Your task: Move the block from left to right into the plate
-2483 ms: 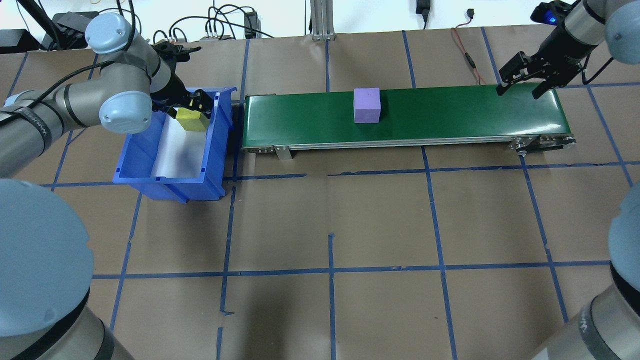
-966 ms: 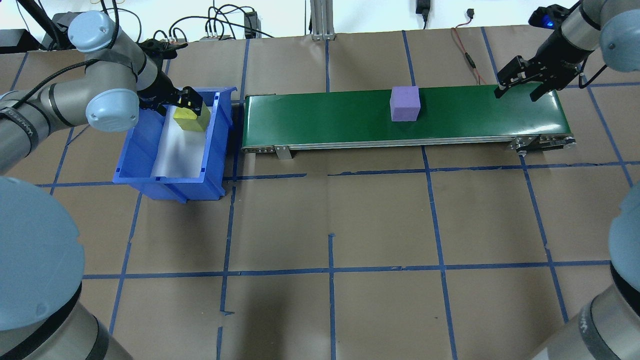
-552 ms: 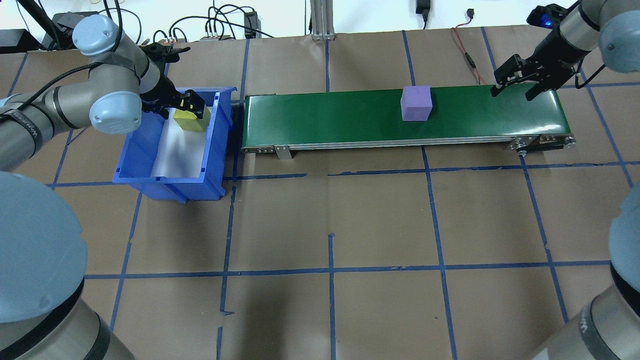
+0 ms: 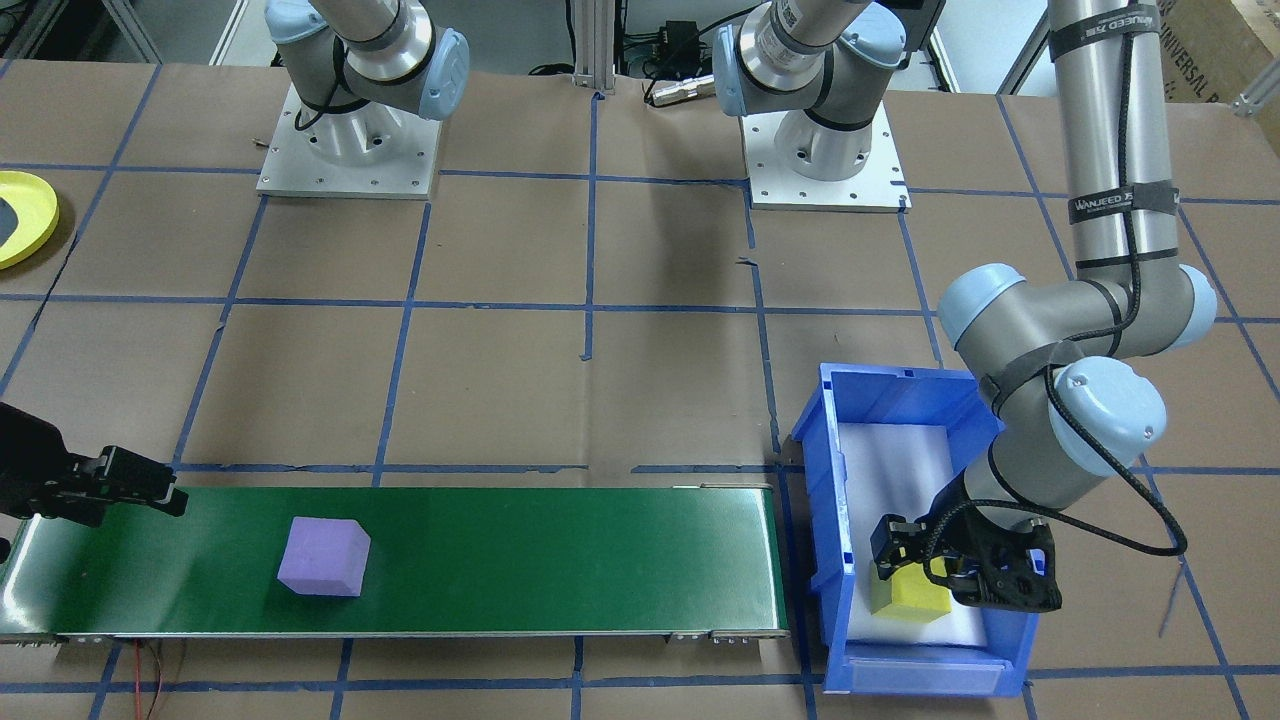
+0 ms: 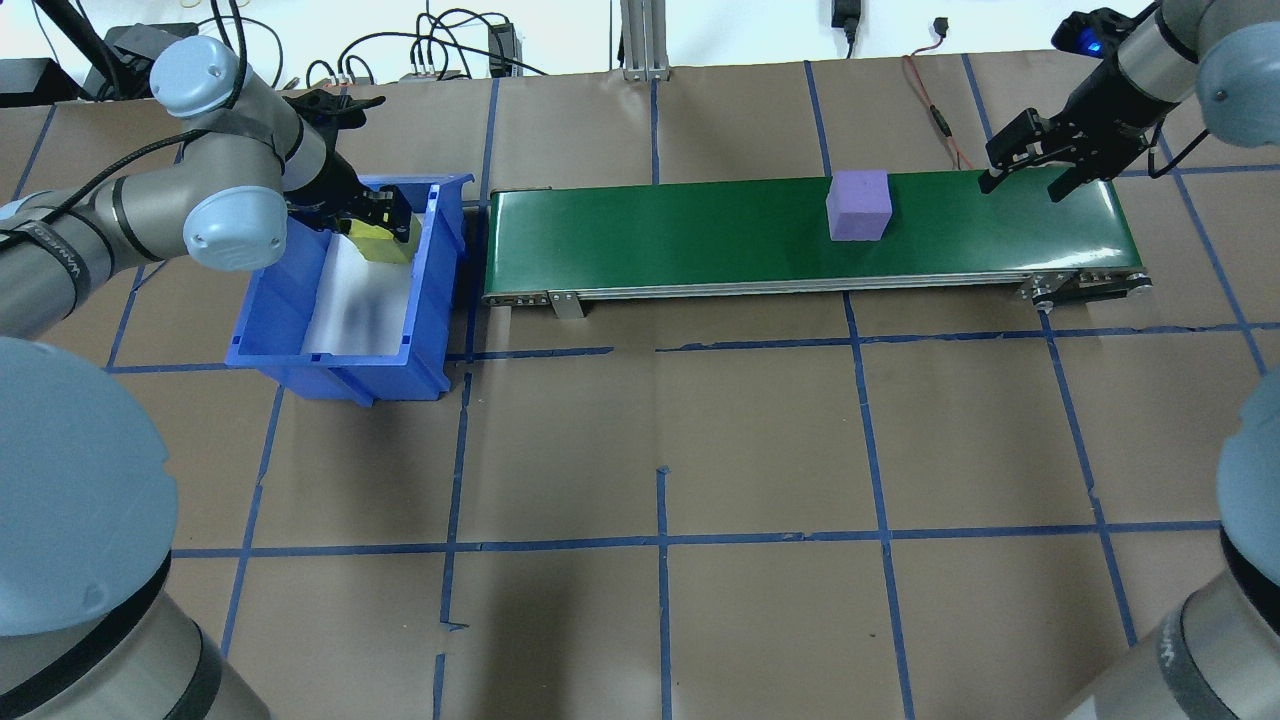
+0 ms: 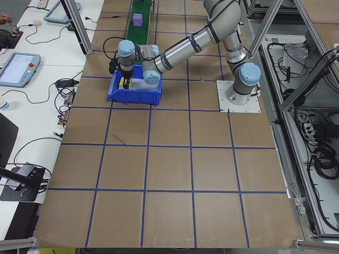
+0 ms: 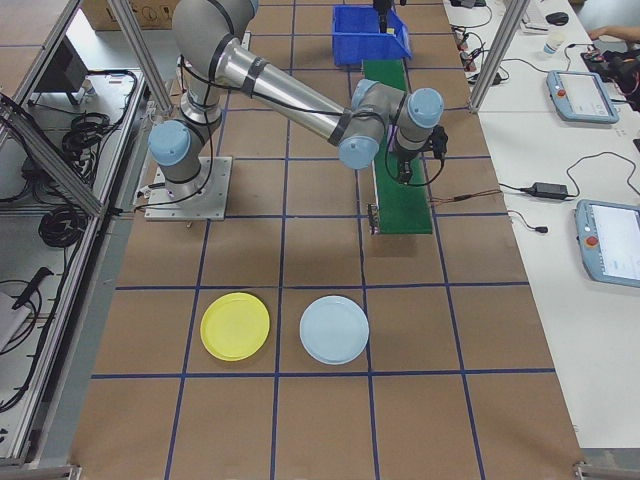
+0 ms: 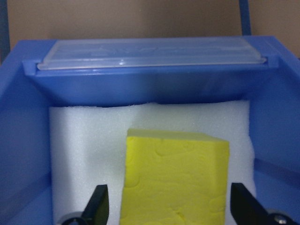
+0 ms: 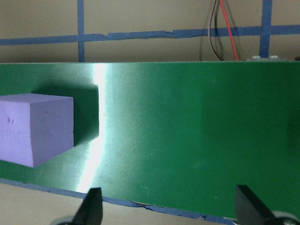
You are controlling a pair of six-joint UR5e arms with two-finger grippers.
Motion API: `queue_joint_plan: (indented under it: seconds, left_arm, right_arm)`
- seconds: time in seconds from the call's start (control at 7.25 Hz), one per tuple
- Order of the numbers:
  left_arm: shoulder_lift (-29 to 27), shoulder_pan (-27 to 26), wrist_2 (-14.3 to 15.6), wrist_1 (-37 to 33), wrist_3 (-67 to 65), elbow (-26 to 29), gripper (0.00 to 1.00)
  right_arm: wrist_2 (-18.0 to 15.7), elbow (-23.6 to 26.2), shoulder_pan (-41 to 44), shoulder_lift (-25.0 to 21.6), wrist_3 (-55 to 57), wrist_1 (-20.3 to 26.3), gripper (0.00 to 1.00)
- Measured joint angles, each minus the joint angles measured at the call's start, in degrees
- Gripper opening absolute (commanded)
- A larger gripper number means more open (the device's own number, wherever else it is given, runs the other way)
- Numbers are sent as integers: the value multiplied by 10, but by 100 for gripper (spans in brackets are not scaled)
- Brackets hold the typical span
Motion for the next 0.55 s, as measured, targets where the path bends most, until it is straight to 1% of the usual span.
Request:
queue_joint_plan:
  seconds: [0.14, 0.28, 0.55]
  left_arm:
    - [2, 0, 1, 0, 1, 4, 30]
    - [15, -2, 2, 1, -2, 10, 30]
    - [76, -16, 2, -11, -25, 18, 30]
  right_arm:
    - [1, 0, 0, 0, 0, 0, 100]
    - [1, 0, 0, 0, 1, 0, 100]
    - [2, 0, 0, 0, 1, 0, 99]
